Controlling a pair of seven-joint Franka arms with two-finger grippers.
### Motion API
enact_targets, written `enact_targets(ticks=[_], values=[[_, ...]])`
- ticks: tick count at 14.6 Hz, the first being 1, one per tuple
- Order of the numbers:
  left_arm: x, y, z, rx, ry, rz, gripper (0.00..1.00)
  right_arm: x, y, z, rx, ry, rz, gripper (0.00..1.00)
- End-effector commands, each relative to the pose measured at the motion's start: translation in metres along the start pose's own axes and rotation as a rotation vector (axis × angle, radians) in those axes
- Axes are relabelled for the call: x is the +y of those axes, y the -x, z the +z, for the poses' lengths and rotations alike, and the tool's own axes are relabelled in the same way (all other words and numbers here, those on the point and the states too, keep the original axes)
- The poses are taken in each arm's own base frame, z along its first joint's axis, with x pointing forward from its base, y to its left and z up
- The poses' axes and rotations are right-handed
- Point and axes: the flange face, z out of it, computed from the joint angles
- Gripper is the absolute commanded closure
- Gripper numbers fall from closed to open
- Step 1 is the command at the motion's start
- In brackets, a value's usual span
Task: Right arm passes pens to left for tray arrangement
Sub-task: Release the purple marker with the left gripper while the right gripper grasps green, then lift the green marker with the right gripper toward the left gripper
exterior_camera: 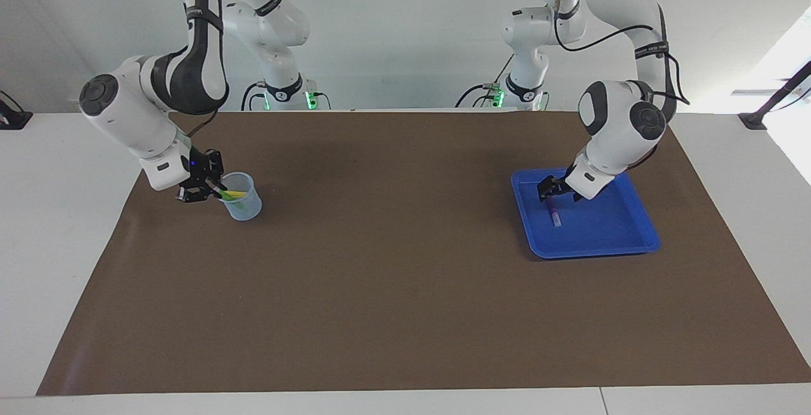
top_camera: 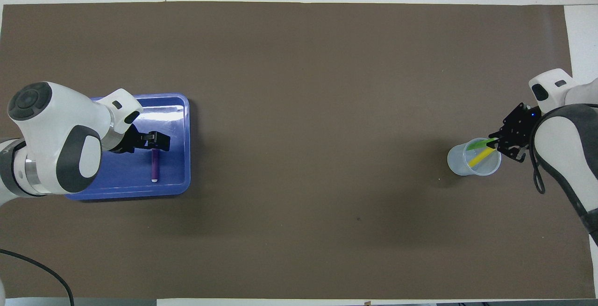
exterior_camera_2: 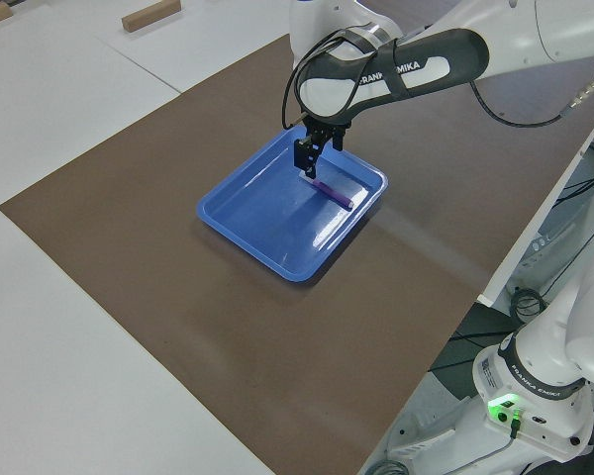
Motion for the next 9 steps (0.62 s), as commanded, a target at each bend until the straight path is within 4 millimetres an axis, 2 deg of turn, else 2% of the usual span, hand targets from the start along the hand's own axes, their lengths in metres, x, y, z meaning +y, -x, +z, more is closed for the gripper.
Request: enact_targets(ticks=[1, 4, 6, 8, 9], values=[[0.017, -0.007, -0.052, -0.027, -0.004, -0.105, 0.0, 0.001, -0.012, -0.042, 0.0, -0.037, 0.085, 0.97], [0.047, 0.003, -0.095, -0.055, 0.027, -0.221, 0.0, -0.016, -0.024, -0.1, -0.016, -0.078, 0.153, 0.97], [0.069, 0.022, -0.127, -0.047, 0.069, -0.339, 0.0, -0.035, -0.037, -0.136, 0.017, -0.096, 0.207, 0.97], [0.085, 0.043, -0.152, -0.028, 0.123, -0.479, 0.0, -0.049, -0.055, -0.152, 0.11, -0.129, 0.353, 0.97], [0.09, 0.049, -0.159, -0.036, 0.155, -0.542, 0.0, -0.055, -0.072, -0.152, 0.156, -0.164, 0.442, 0.97]])
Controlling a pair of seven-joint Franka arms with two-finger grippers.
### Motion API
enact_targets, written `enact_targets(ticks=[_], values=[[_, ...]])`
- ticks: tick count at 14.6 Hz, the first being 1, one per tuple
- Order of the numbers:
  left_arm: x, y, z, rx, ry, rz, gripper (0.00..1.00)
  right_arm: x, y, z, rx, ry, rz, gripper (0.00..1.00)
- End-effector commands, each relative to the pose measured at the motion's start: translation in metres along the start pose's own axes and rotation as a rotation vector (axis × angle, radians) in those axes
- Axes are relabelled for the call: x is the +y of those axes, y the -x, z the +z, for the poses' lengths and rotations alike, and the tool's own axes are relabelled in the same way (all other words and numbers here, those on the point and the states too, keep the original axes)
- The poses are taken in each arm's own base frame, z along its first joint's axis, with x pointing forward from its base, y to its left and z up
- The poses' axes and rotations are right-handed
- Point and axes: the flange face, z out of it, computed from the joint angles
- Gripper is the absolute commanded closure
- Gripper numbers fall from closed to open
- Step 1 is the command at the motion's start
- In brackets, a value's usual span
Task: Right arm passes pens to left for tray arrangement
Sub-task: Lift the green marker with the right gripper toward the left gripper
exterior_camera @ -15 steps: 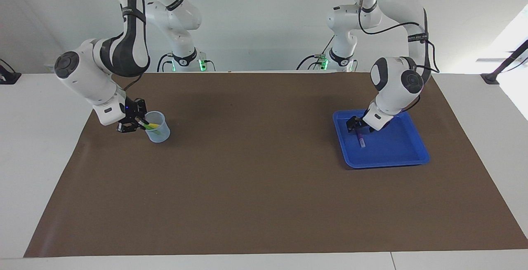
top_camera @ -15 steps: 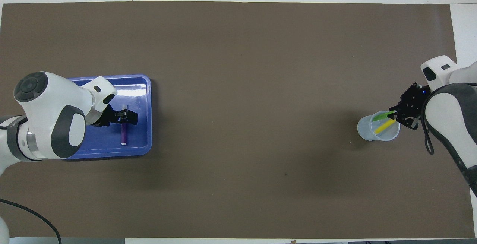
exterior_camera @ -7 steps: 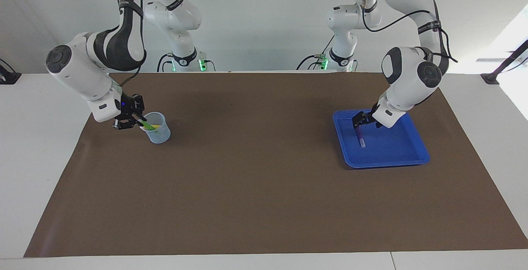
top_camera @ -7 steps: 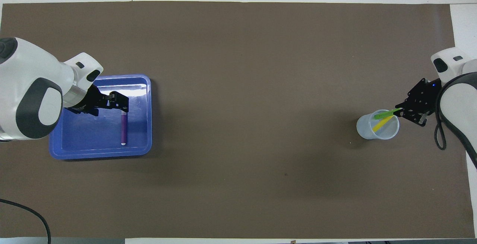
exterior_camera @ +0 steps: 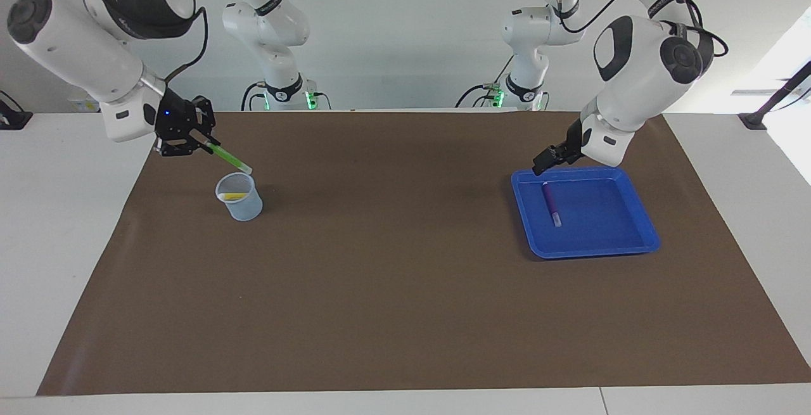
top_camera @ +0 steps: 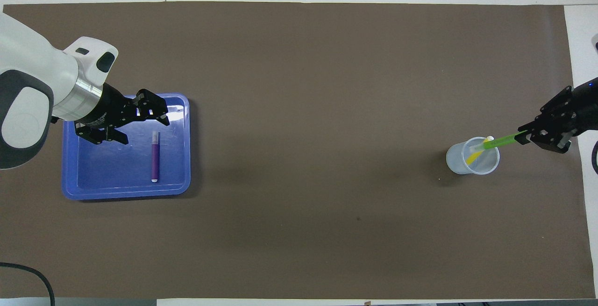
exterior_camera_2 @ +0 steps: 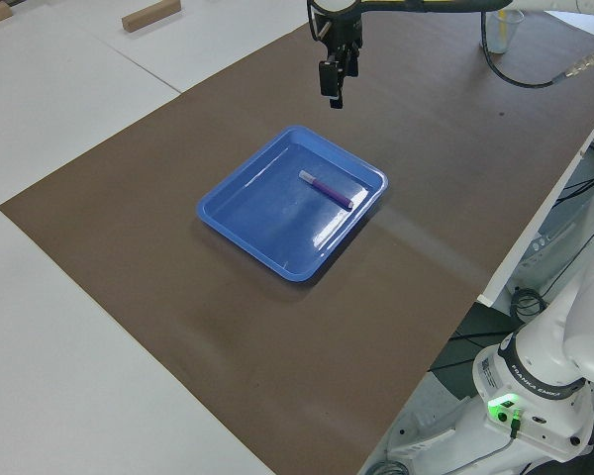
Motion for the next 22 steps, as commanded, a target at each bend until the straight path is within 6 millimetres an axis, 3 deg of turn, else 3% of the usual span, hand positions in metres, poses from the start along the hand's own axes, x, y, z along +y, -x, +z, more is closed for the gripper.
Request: enact_targets(ticks=[1, 5, 8, 12, 15, 18, 22], values=[[0.005, 0.028, -0.022, -0.027, 0.069, -0.18, 0.0, -0.025, -0.031, -0.001, 0.088, -0.079, 0.229, 0.97], [0.018, 0.045, -0.034, -0.071, 0.144, -0.375, 0.0, -0.088, -0.104, 0.031, 0.147, -0.123, 0.512, 0.97], [0.022, 0.046, -0.038, -0.146, 0.232, -0.513, 0.0, -0.128, -0.14, 0.051, 0.238, -0.202, 0.723, 0.97], [0.037, 0.044, -0.042, -0.242, 0.371, -0.806, 0.0, -0.157, -0.147, 0.086, 0.315, -0.3, 0.858, 0.97], [0.055, 0.06, -0.03, -0.345, 0.441, -0.97, 0.0, -0.187, -0.161, 0.101, 0.355, -0.369, 0.963, 0.97], [0.072, 0.071, -0.008, -0.414, 0.494, -1.031, 0.0, -0.212, -0.176, 0.114, 0.405, -0.371, 1.016, 0.97], [0.097, 0.096, 0.028, -0.442, 0.433, -0.971, 0.0, -0.243, -0.186, 0.13, 0.432, -0.376, 1.043, 0.97]])
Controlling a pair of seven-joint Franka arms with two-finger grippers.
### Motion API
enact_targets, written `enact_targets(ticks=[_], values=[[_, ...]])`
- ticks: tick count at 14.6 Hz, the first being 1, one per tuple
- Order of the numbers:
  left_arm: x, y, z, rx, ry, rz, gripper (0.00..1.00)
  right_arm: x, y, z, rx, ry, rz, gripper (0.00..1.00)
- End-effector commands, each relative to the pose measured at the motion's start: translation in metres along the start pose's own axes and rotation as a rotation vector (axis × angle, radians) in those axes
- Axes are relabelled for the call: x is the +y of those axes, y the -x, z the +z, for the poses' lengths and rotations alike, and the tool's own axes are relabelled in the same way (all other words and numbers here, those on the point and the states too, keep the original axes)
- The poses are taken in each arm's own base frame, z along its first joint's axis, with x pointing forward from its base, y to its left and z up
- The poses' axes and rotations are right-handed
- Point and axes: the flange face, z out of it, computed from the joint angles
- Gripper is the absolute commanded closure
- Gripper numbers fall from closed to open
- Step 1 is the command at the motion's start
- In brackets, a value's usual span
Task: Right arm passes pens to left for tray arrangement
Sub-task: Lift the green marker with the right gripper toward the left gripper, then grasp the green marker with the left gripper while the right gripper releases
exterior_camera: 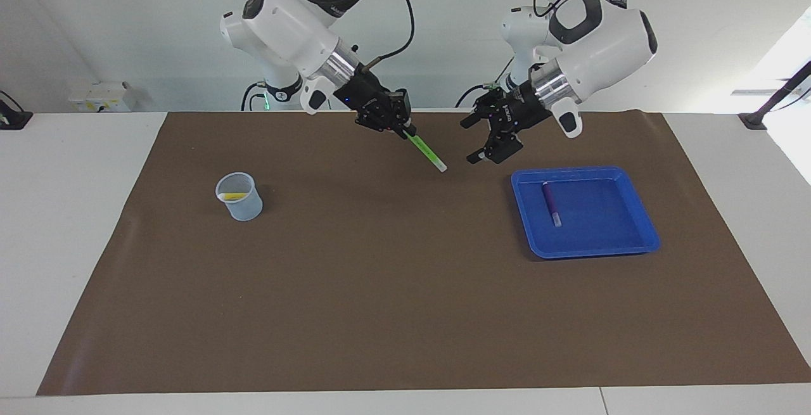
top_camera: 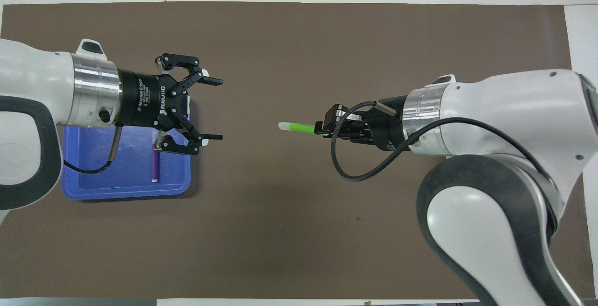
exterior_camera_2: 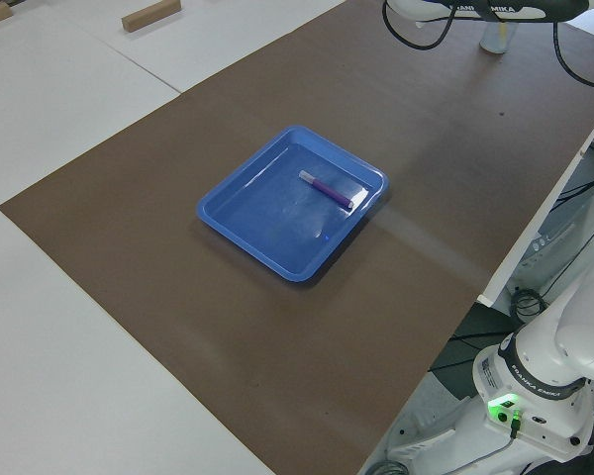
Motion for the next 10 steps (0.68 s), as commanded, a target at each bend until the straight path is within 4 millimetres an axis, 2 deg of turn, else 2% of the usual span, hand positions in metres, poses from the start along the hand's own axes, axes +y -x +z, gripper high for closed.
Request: enact_targets(ticks=[1, 4, 6, 9, 10], values=[[-0.013, 0.001, 0.016, -0.012, -0.01, 0.019, 0.0, 0.005, 0.011, -0.001, 0.01, -0.014, 0.025, 0.97], [-0.021, -0.007, 0.035, -0.04, -0.047, 0.092, 0.0, 0.006, 0.012, -0.001, 0.01, -0.013, 0.023, 0.97], [-0.02, -0.015, 0.036, -0.057, -0.04, 0.114, 0.0, 0.006, 0.012, -0.001, 0.01, -0.013, 0.021, 0.97], [-0.014, -0.013, 0.035, -0.07, 0.032, 0.101, 0.0, 0.006, 0.012, -0.001, 0.01, -0.013, 0.018, 0.97], [-0.017, -0.011, 0.04, -0.069, 0.025, 0.105, 0.02, 0.006, 0.012, 0.0, 0.009, -0.012, 0.019, 0.97]])
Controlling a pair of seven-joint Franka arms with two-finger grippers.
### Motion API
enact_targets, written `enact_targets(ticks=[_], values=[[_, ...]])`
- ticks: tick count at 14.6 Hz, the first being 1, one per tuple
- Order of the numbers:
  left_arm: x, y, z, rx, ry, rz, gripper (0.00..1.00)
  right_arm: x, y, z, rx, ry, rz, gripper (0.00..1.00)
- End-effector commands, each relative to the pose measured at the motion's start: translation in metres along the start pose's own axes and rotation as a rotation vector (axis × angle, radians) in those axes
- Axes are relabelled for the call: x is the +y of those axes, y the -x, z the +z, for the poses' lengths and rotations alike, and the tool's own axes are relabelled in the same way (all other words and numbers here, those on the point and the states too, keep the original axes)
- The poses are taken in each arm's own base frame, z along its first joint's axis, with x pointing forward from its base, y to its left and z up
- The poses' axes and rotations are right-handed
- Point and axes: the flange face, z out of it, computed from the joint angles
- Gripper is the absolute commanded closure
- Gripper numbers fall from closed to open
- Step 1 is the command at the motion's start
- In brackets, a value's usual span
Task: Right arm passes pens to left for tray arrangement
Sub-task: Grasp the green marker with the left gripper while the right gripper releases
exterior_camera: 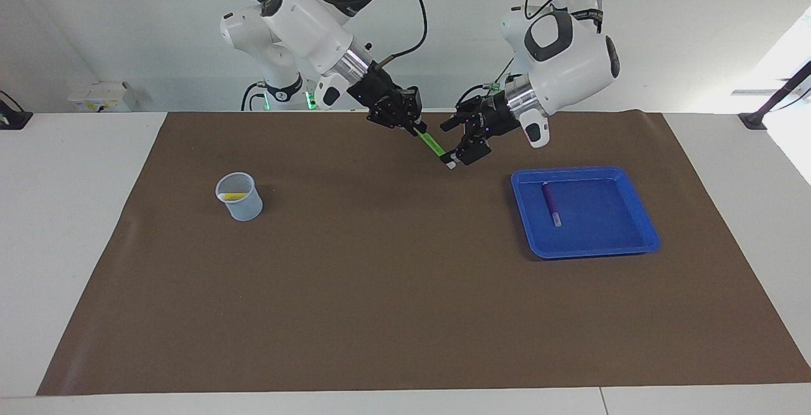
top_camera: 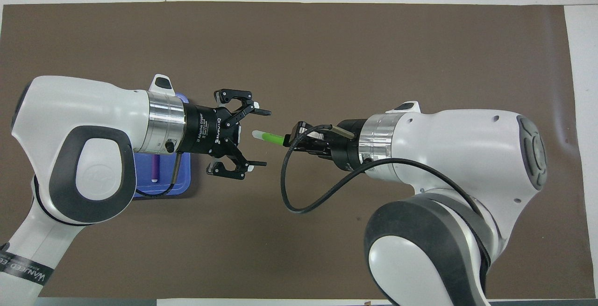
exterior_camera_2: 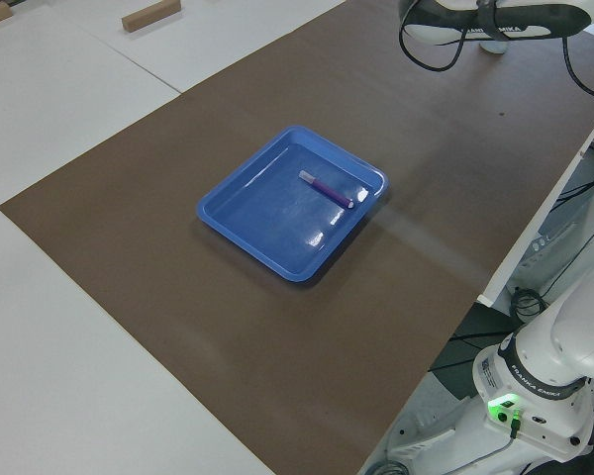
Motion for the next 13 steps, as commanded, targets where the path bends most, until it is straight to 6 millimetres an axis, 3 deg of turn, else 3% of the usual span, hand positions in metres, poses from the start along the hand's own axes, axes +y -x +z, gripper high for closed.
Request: enact_targets(ticks=[1, 9, 11, 13], values=[[-0.0093, 0.0059, 0.0108, -0.008, 0.018, 0.019, 0.06, 0.0049, 0.0047, -0.0051, 0.007, -0.015, 0.011, 0.97], [-0.0116, 0.0059, 0.0151, -0.003, 0.02, 0.021, 0.24, 0.0053, 0.004, -0.0056, 0.008, -0.015, 0.012, 0.97], [-0.0121, 0.007, 0.0162, -0.003, 0.019, 0.023, 0.35, 0.0049, 0.0047, -0.0051, 0.007, -0.015, 0.009, 0.97], [-0.0117, 0.0064, 0.0154, -0.003, 0.022, 0.024, 0.52, 0.0053, 0.004, -0.0056, 0.008, -0.015, 0.01, 0.97]])
